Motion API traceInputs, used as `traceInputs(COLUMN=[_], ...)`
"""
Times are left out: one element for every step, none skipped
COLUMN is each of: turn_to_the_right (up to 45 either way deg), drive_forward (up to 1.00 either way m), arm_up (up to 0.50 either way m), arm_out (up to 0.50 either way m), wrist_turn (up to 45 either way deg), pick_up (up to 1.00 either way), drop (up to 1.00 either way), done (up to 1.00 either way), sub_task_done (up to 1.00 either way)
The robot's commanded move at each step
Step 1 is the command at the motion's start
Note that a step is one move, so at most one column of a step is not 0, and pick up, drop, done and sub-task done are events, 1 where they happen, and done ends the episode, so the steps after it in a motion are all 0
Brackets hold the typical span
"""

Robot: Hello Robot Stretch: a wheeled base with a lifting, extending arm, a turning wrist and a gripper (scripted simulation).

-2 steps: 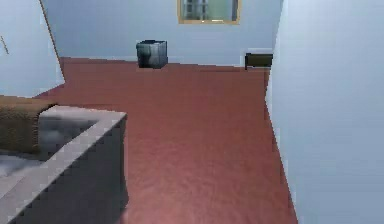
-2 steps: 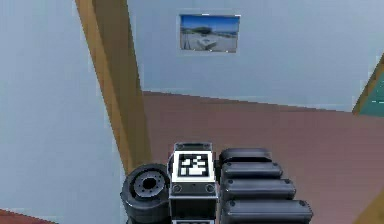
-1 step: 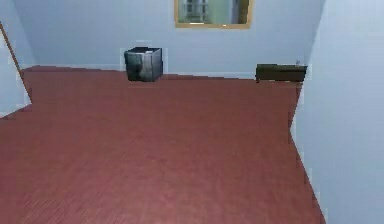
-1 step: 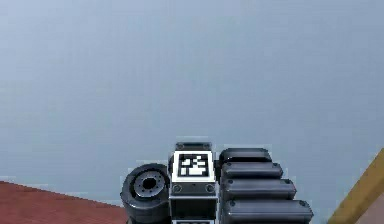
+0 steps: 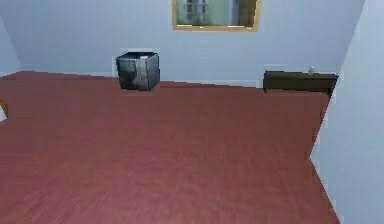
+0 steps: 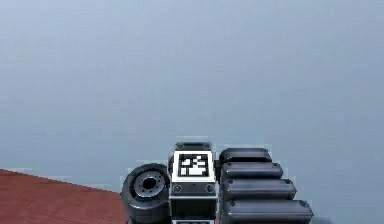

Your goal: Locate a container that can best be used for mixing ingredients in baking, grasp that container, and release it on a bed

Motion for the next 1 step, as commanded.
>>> traceInputs(turn_to_the_right=[6.0], drive_forward=[0.0], arm_up=[0.0], arm_out=[0.0], wrist_turn=[0.0], pick_up=[0.0], drop=[0.0], done=[0.0], sub_task_done=[0.0])
